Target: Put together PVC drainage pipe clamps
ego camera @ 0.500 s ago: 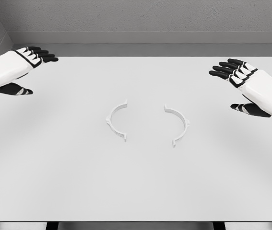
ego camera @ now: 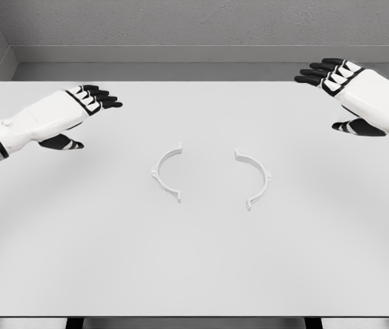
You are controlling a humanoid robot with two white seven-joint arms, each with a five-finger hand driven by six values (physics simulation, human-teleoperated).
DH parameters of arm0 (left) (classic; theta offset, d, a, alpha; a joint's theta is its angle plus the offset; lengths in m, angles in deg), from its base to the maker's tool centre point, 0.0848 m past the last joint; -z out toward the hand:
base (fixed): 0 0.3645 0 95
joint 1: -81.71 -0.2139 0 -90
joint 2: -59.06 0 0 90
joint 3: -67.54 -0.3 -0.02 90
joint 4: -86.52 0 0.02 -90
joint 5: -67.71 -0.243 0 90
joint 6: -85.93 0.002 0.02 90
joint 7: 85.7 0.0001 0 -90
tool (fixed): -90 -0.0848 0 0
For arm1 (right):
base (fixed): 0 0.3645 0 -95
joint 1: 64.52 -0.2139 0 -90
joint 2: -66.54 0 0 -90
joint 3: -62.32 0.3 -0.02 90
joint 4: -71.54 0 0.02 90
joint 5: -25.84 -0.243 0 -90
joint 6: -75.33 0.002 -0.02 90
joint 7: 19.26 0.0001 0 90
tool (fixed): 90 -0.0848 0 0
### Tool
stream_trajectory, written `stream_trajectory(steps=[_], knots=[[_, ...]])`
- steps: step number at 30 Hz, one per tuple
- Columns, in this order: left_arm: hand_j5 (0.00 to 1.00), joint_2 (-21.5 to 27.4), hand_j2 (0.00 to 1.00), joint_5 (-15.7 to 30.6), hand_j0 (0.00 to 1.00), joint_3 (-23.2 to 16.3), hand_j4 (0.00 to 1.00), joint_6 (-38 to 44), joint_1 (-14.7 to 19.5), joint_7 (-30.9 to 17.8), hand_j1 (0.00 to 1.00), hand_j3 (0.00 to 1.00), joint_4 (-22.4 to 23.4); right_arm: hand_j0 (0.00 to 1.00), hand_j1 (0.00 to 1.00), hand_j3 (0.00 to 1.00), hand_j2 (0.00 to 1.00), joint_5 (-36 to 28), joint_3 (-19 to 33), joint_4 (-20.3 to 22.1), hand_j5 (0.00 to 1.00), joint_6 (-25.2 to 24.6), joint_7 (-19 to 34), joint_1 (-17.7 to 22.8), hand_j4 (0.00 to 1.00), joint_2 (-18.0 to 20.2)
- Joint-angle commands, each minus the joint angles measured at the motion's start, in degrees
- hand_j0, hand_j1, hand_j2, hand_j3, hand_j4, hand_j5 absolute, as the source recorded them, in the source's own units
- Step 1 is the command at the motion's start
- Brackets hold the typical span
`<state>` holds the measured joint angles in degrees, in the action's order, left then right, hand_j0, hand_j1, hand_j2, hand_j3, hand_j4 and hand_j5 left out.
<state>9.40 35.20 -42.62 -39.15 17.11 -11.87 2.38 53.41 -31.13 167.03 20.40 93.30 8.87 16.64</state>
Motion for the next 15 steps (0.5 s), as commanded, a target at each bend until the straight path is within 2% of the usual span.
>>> stream_trajectory(steps=[1,4,7,10,15], knots=[[1.0,-2.36,1.0,-1.76,1.0,-0.58,1.0,0.08,0.0,-0.53,1.0,1.0,0.65,1.0,1.0,1.0,1.0,0.73,-5.16,-3.47,1.0,-0.06,2.05,0.0,1.0,-0.46],[1.0,-3.51,1.0,-2.02,1.0,-2.34,1.0,0.08,0.09,-0.62,1.0,1.0,0.73,1.0,1.0,1.0,1.0,0.73,-6.22,-6.37,1.0,-0.06,2.05,-0.18,1.0,-5.12],[1.0,-4.47,1.0,-2.02,1.0,-3.74,1.0,0.08,0.35,-1.32,1.0,1.0,1.61,1.0,1.0,1.0,1.0,0.37,-7.18,-7.6,1.0,-0.06,1.61,-0.09,1.0,-6.96],[1.0,-5.97,1.0,-2.46,1.0,-4.54,1.0,0.08,0.61,-1.67,1.0,1.0,2.76,1.0,1.0,1.0,1.0,0.11,-7.53,-10.76,1.0,-0.06,1.7,0.0,1.0,-8.98],[1.0,-7.64,1.0,-3.43,1.0,-5.85,1.0,0.08,1.05,-1.76,1.0,1.0,3.72,1.0,1.0,1.0,1.0,0.02,-8.85,-10.68,1.0,-0.06,1.96,0.35,1.0,-9.16]])
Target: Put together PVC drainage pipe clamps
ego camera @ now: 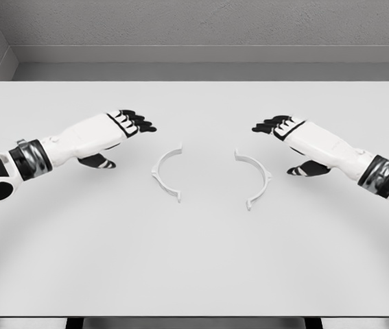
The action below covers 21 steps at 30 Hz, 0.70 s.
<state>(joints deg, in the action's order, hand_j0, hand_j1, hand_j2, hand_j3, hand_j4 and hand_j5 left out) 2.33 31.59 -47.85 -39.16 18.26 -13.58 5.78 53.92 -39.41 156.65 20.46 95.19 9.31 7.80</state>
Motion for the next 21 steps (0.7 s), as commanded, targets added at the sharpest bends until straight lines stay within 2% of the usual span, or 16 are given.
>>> stream_trajectory(steps=[1,6,8,10,13,16,21], knots=[[1.0,-1.01,1.0,-0.44,1.0,-0.8,1.0,0.09,0.0,-0.05,1.0,1.0,0.33,1.0,1.0,1.0,1.0,-0.48,-1.19,-0.3,1.0,-0.13,0.07,0.0,1.0,-0.24],[1.0,-1.8,1.0,-0.53,1.0,-1.77,1.0,0.09,0.53,-0.05,1.0,1.0,0.5,1.0,1.0,1.0,1.0,-0.3,-2.33,-0.48,1.0,-0.13,0.16,0.09,1.0,-0.24],[1.0,-1.8,1.0,-0.53,1.0,-1.95,1.0,0.09,0.88,-0.05,1.0,1.0,0.94,1.0,1.0,1.0,1.0,-0.13,-3.83,-2.15,1.0,-0.13,0.25,-0.09,1.0,-0.24],[1.0,-2.68,1.0,-0.53,1.0,-1.95,1.0,0.09,1.49,-0.05,1.0,1.0,2.96,1.0,1.0,1.0,1.0,-0.13,-4.0,-2.41,1.0,-0.13,0.25,-0.09,1.0,-0.24],[1.0,-3.56,1.0,-0.96,1.0,-2.65,1.0,0.09,1.93,-0.05,1.0,1.0,3.58,1.0,1.0,1.0,1.0,-0.21,-4.79,-2.41,1.0,-0.13,0.16,-0.18,1.0,-0.24],[1.0,-5.14,1.0,-1.4,1.0,-3.88,1.0,0.09,3.43,-0.05,1.0,1.0,7.09,1.0,1.0,1.0,1.0,-0.04,-4.88,-3.2,1.0,-0.13,0.16,-0.26,1.0,-0.33],[1.0,-6.72,1.0,-1.84,1.0,-3.88,1.0,0.09,4.13,-0.22,1.0,1.0,9.2,1.0,1.0,1.0,1.0,0.05,-4.88,-4.17,1.0,-0.13,0.25,-0.62,1.0,-0.94]])
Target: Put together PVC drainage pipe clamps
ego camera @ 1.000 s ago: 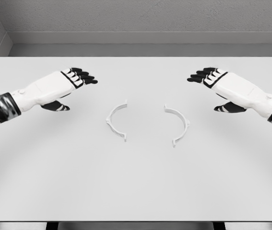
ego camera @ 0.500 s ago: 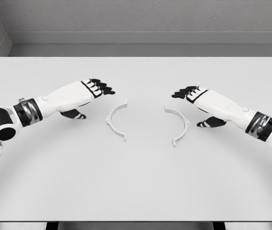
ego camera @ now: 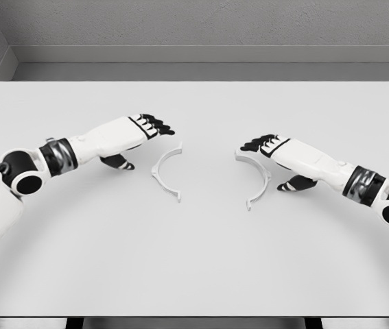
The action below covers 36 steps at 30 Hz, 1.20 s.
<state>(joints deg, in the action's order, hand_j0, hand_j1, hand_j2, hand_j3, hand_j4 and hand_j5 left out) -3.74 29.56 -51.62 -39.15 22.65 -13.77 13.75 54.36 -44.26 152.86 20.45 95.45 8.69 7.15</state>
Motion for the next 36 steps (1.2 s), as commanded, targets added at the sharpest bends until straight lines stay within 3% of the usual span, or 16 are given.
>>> stream_trajectory(steps=[1,17,36], knots=[[1.0,-1.09,1.0,0.18,1.0,-0.1,1.0,0.08,0.09,-0.03,1.0,1.0,1.84,1.0,1.0,1.0,1.0,-0.4,-0.03,-0.46,1.0,-0.12,-0.02,0.0,1.0,-0.38],[1.0,-2.5,1.0,0.18,1.0,-0.9,1.0,0.08,1.32,-0.03,1.0,1.0,2.37,1.0,1.0,1.0,1.0,0.66,-0.91,-3.54,1.0,-0.12,-0.02,-2.46,1.0,-2.58],[1.0,-4.52,1.0,-0.61,1.0,-1.33,1.0,0.08,1.23,-0.03,1.0,1.0,1.93,1.0,1.0,1.0,1.0,0.75,-2.76,-3.71,1.0,-0.12,-0.01,-3.87,1.0,-3.11]])
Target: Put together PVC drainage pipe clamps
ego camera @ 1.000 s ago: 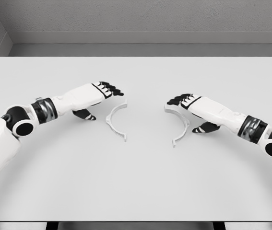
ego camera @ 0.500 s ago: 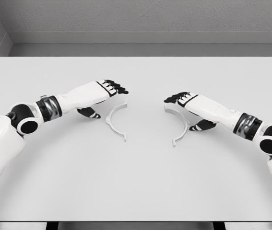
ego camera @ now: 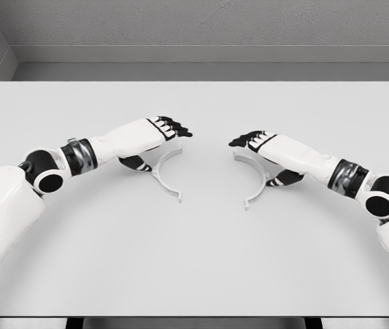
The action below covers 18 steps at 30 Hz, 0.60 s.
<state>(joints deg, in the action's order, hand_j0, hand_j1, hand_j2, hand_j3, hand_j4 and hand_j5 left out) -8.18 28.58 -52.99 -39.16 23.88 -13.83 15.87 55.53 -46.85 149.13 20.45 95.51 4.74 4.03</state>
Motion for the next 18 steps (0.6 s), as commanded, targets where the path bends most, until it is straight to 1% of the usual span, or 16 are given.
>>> stream_trajectory(steps=[1,4,6,10,18], knots=[[1.0,-0.08,1.0,0.37,1.0,0.03,1.0,0.09,0.0,0.03,1.0,1.0,-0.28,1.0,1.0,1.0,1.0,-0.42,-0.33,0.02,1.0,-0.11,-0.07,0.0,1.0,-0.07],[1.0,-0.7,1.0,0.46,1.0,0.03,1.0,0.09,-0.09,0.03,1.0,1.0,-0.45,1.0,1.0,1.0,1.0,-0.42,-0.33,0.02,1.0,-0.11,0.01,-0.17,1.0,-0.77],[1.0,-0.79,1.0,0.46,1.0,0.03,1.0,0.09,-0.26,0.03,1.0,1.0,-1.24,1.0,1.0,1.0,1.0,-0.42,-0.86,-0.07,1.0,-0.11,0.01,-0.53,1.0,-0.77],[1.0,-1.22,1.0,0.46,1.0,0.03,1.0,0.09,-0.26,0.03,1.0,1.0,-1.42,1.0,1.0,1.0,1.0,-0.42,-1.56,-0.07,1.0,-0.11,0.01,-1.05,1.0,-0.95],[1.0,-1.4,1.0,0.55,1.0,0.03,1.0,0.09,-0.53,-0.06,1.0,1.0,-3.44,1.0,1.0,1.0,1.0,-0.42,-2.0,0.02,1.0,-0.11,0.01,-1.67,1.0,-1.74]])
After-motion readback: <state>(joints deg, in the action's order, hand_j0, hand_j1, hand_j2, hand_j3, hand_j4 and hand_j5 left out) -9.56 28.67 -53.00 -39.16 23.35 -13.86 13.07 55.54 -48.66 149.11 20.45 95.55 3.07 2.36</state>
